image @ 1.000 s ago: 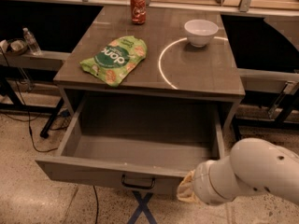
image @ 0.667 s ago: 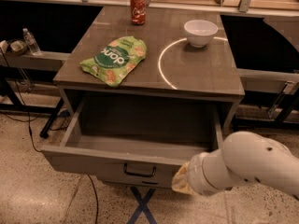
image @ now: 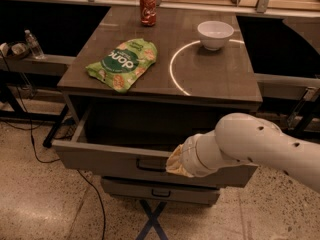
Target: Close top drawer
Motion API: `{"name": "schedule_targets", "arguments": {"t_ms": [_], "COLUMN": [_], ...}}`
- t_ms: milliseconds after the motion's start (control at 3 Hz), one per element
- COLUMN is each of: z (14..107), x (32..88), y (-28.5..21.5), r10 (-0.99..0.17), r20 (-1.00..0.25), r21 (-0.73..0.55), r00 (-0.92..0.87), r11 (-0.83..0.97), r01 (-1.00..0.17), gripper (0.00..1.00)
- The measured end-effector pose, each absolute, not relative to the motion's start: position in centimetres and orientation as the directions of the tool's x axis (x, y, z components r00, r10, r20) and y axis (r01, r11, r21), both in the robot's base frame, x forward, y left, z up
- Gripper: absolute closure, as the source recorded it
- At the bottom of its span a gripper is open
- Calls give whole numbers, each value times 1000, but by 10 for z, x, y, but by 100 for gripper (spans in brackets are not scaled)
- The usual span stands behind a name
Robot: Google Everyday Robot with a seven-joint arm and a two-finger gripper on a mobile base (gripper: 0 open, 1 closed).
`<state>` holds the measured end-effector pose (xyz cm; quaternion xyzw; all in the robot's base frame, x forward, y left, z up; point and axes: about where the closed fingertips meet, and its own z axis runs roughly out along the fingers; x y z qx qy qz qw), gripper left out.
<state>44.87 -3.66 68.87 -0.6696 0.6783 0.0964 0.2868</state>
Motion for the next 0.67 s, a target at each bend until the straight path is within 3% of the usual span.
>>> {"name": "schedule_targets", "arguments": {"t_ms": [667], "z": [691], "x": [469], "y": [-33], "r10": [-853], "r20": [-512], "r21": [-293], "r00": [98], "r11": [66], "r01": [-954], "gripper": [100]}}
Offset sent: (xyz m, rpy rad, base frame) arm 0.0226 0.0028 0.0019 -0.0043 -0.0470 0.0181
